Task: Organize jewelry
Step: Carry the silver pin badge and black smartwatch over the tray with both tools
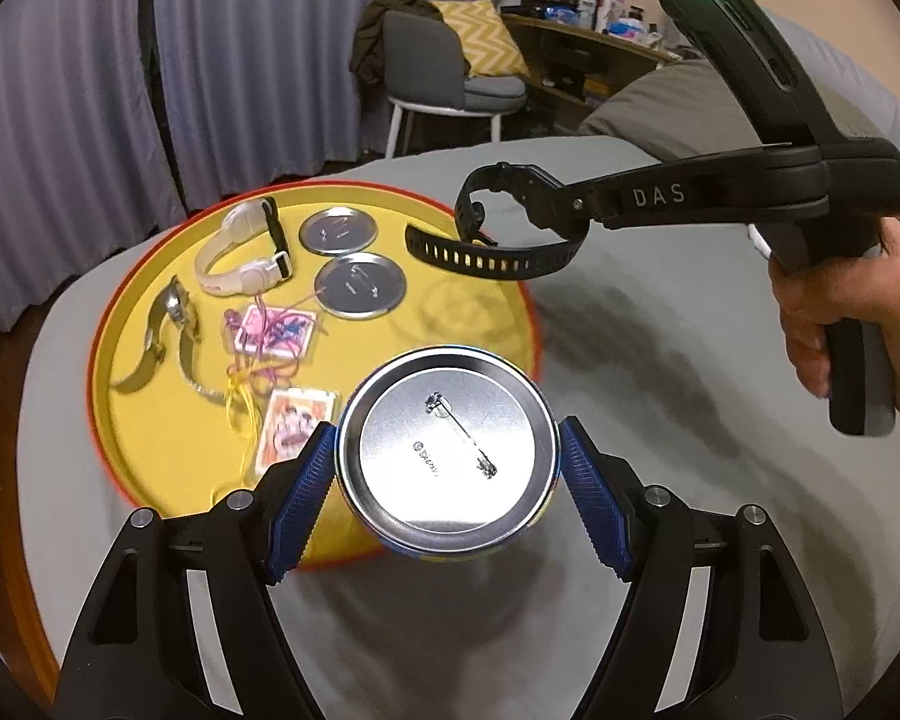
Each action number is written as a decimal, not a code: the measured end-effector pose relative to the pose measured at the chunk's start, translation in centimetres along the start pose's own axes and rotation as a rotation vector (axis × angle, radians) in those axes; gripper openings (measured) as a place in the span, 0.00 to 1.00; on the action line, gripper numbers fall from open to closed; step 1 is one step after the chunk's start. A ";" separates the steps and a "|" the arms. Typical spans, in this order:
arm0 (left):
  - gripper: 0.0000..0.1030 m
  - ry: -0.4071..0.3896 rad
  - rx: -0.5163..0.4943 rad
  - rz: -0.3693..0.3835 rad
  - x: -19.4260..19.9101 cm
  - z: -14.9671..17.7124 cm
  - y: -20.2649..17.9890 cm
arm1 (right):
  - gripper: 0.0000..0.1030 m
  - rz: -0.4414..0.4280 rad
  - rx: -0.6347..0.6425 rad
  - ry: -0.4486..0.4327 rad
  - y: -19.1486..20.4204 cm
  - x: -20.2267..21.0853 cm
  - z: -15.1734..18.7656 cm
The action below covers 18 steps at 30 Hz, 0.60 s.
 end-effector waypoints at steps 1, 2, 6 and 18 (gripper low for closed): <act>0.70 0.002 -0.001 0.003 -0.5 -0.2 0.3 | 0.11 0.004 -0.027 0.012 -0.3 -0.7 -0.4; 0.70 0.005 0.000 0.007 -1.1 -0.5 0.6 | 0.11 0.006 -0.044 0.021 -0.4 -1.2 -0.6; 0.70 0.013 0.034 0.016 -2.9 -1.5 2.0 | 0.11 0.034 -0.112 0.067 -1.3 -3.8 -1.7; 0.70 0.086 0.018 0.012 -7.5 -1.4 2.9 | 0.11 0.096 -0.198 0.152 -1.5 -9.8 -2.6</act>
Point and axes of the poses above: each gripper's, at about its wrist camera, not at the fingertips, and x roughly against the way its jaws point, y to its left, z to its underside, the point moved 7 cm from there along -x, roughly the way its jaws point, and after that the axes turned 10 degrees about -x, right-handed, at the moved point
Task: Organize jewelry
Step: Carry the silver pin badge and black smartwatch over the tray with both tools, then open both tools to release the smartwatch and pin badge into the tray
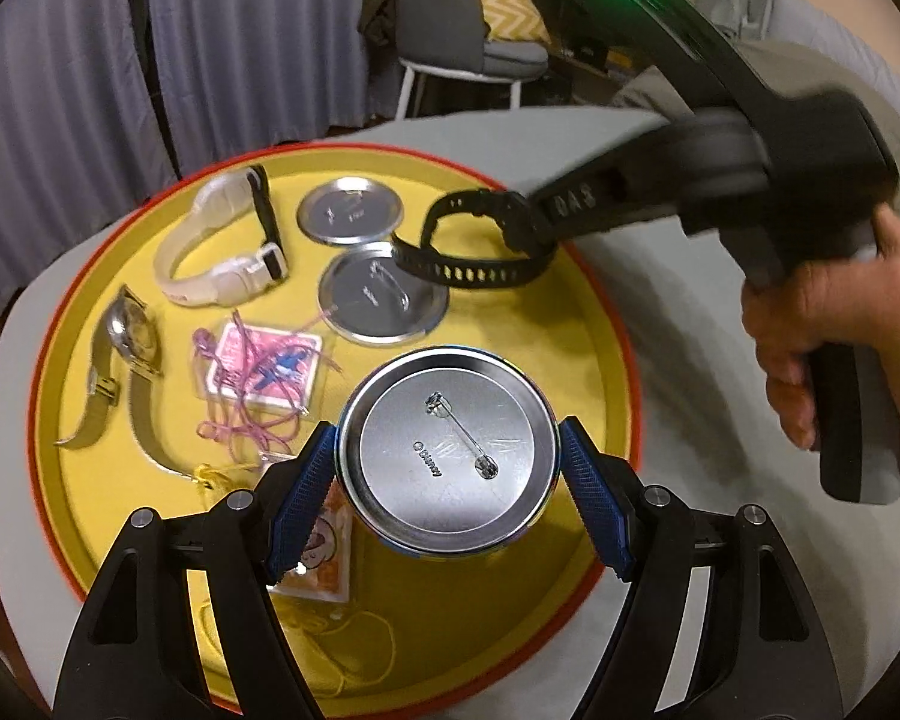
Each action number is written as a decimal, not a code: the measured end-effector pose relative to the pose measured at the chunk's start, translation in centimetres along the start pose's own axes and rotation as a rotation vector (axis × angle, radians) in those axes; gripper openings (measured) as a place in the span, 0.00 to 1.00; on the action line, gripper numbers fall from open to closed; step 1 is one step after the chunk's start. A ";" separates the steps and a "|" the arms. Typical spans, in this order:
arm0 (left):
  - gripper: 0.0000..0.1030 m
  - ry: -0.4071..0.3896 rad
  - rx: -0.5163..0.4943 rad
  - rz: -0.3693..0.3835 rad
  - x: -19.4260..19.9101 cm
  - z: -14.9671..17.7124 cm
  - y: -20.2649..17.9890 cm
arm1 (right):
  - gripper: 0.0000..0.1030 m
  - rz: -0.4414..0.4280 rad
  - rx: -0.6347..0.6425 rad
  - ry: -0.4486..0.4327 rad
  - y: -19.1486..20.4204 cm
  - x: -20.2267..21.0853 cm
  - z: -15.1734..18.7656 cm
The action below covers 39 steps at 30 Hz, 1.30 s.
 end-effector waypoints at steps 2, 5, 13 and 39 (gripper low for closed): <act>0.70 0.009 -0.009 0.001 -0.5 0.3 -0.2 | 0.11 0.011 -0.018 0.011 -0.2 -0.8 0.0; 0.70 0.022 -0.018 0.003 -1.2 0.7 -0.4 | 0.11 0.037 -0.022 0.019 -0.4 -1.7 0.0; 0.70 0.022 -0.041 -0.013 -1.6 1.2 -0.2 | 0.11 0.042 -0.002 -0.002 -0.2 -1.9 0.1; 0.95 -0.016 0.046 -0.121 6.4 -0.5 2.6 | 0.79 -0.042 0.167 -0.062 2.2 7.2 -0.2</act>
Point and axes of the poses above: each gripper's, at about its wrist camera, not at the fingertips, and x roughly against the way its jaws point, y to its left, z to its underside, the point moved 7 cm from there along -x, roughly the way its jaws point, and after that the axes turned 10 degrees about -x, right-handed, at the moved point
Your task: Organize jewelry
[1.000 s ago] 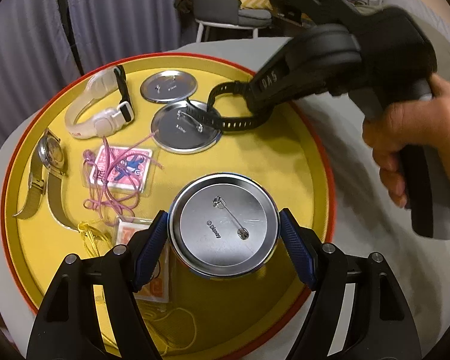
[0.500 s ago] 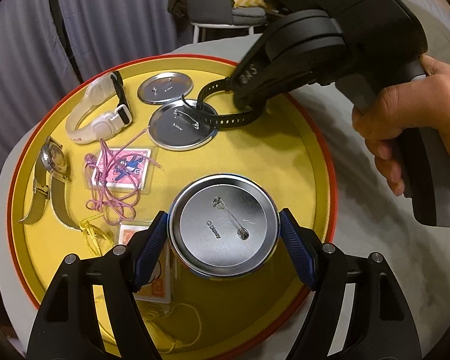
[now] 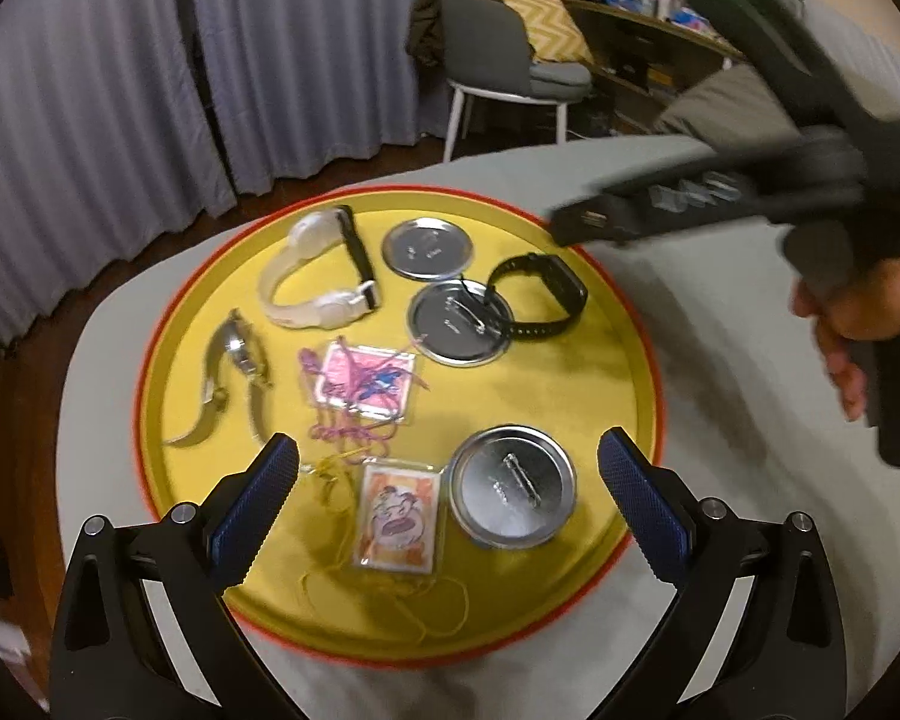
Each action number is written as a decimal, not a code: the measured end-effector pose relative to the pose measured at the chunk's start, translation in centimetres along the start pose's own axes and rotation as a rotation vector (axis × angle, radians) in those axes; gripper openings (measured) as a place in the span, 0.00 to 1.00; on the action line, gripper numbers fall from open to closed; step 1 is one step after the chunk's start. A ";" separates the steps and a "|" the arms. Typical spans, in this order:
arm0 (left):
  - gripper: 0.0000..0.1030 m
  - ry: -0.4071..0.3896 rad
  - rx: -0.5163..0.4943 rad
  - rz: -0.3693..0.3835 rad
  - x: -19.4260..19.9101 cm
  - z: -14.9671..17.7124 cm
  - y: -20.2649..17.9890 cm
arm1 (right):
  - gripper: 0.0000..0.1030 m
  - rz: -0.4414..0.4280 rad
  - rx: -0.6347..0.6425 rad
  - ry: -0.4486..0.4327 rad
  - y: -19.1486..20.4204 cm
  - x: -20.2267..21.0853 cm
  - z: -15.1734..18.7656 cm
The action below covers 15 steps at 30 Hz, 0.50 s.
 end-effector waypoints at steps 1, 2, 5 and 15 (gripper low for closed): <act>0.95 0.005 0.026 0.018 0.8 0.1 0.4 | 0.79 0.005 0.039 0.009 0.2 0.9 0.1; 0.95 0.009 0.043 0.025 1.3 0.0 0.7 | 0.79 0.006 0.061 0.013 0.2 1.5 0.1; 0.95 0.015 0.074 0.016 2.8 0.0 1.8 | 0.79 0.007 0.133 0.035 0.3 3.9 0.6; 0.95 0.036 0.267 -0.040 10.0 2.7 5.6 | 0.79 -0.023 0.266 0.101 2.9 9.4 4.8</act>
Point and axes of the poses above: each gripper's, at about its wrist camera, not at the fingertips, and x roughly against the way its jaws point, y to its left, z to its underside, the point moved 7 cm from there along -x, roughly the way its jaws point, and after that the axes turned 10 degrees about -x, right-handed, at the moved point
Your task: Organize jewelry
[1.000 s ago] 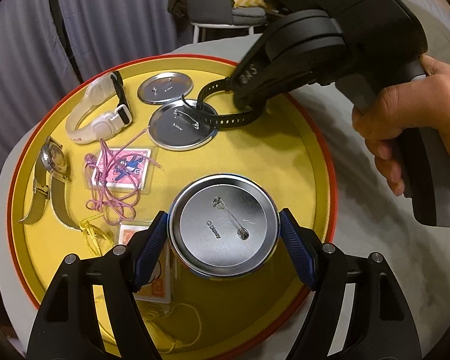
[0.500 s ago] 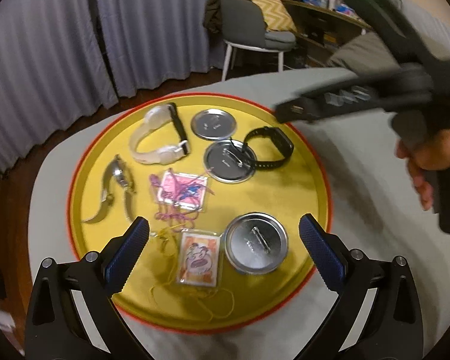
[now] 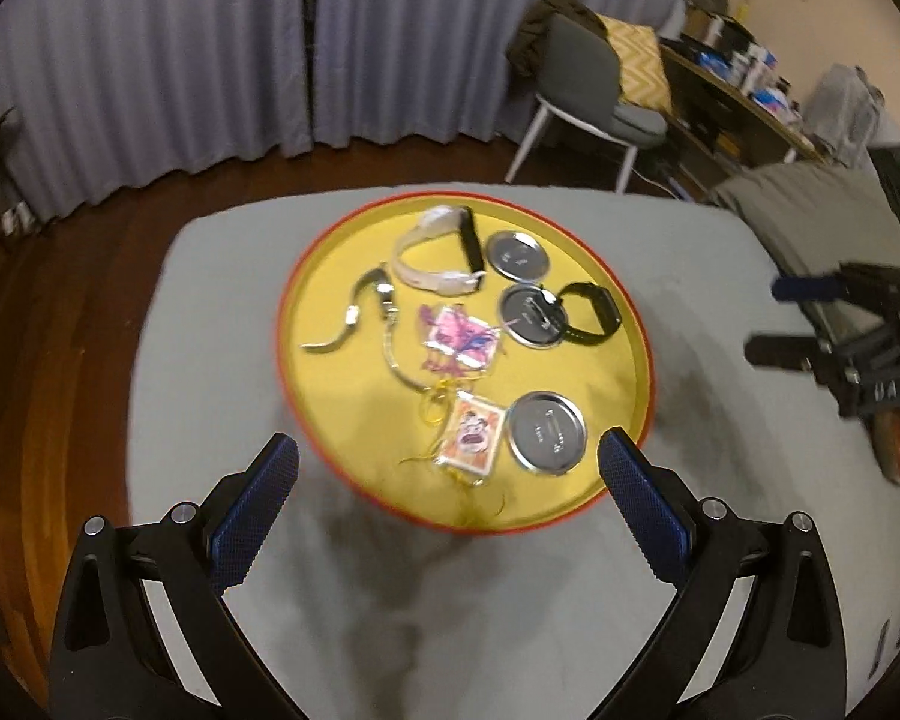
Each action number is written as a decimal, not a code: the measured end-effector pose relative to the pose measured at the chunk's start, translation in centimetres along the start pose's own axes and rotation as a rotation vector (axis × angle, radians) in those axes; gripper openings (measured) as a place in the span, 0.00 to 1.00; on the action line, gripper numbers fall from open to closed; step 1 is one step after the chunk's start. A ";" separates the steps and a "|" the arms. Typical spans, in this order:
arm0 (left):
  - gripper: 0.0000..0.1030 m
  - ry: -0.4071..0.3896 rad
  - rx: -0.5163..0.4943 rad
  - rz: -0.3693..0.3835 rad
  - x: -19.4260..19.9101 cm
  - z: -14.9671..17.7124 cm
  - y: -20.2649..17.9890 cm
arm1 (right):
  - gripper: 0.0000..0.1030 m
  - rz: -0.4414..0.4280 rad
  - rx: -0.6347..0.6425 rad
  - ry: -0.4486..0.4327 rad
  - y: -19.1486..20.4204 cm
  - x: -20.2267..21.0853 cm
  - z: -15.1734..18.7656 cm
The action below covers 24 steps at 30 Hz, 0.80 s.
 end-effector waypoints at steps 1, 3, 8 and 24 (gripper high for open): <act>0.95 -0.001 0.003 -0.004 0.5 0.2 0.0 | 0.79 -0.001 0.008 -0.004 0.4 0.5 0.3; 0.95 -0.003 0.007 -0.018 1.8 0.5 0.1 | 0.79 -0.003 0.023 -0.011 1.3 1.4 0.8; 0.95 -0.012 -0.016 -0.042 4.6 1.5 -0.6 | 0.79 -0.001 0.040 -0.025 2.5 3.4 1.9; 0.95 -0.049 -0.107 -0.072 8.4 2.0 -2.7 | 0.79 0.008 0.031 -0.075 2.6 6.9 3.6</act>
Point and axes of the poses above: each gripper's, at about its wrist camera, not at the fingertips, and x roughly against the way its jaws point, y to its left, z to its underside, the point moved 7 cm from there along -x, roughly the way its jaws point, and after that the axes turned 10 degrees about -x, right-handed, at the moved point
